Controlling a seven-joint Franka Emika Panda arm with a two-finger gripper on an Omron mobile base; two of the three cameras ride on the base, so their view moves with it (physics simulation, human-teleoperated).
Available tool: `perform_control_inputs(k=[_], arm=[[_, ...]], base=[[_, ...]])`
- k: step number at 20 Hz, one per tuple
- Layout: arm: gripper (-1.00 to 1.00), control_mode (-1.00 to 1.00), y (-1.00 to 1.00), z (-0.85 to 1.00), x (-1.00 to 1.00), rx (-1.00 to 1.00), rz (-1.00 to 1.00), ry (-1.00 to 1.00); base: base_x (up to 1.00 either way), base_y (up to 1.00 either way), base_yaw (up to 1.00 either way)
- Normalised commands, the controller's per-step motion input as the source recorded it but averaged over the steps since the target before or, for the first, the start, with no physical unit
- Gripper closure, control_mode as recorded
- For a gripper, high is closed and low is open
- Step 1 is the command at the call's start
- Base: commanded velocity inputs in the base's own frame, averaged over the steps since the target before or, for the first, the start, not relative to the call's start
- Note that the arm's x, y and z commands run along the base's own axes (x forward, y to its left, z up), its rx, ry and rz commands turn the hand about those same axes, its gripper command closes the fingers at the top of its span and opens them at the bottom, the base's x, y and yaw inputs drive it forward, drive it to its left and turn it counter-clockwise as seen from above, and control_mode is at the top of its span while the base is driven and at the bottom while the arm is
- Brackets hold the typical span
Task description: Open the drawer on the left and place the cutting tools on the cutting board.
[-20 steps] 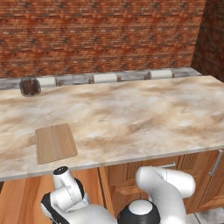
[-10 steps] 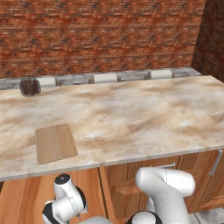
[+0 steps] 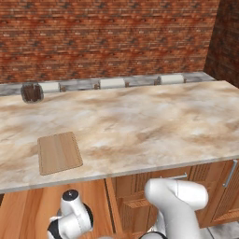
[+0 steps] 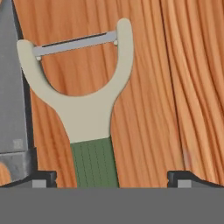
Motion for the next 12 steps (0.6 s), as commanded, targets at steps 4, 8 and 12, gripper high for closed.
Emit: perform_control_inputs(k=[4, 8, 12], arm=[[-1.0, -1.0, 0.02, -0.14, 0.0, 0.02, 0.0, 0.0], [1.0, -1.0, 0.0, -0.01, 0.0, 0.0, 0.0, 0.0], [1.0, -1.0, 0.0, -0.16, -0.04, -0.04, 0.0, 0.0]], base=[[0.0, 0.0, 0.0], [0.0, 0.0, 0.0], [0.0, 0.0, 0.0]])
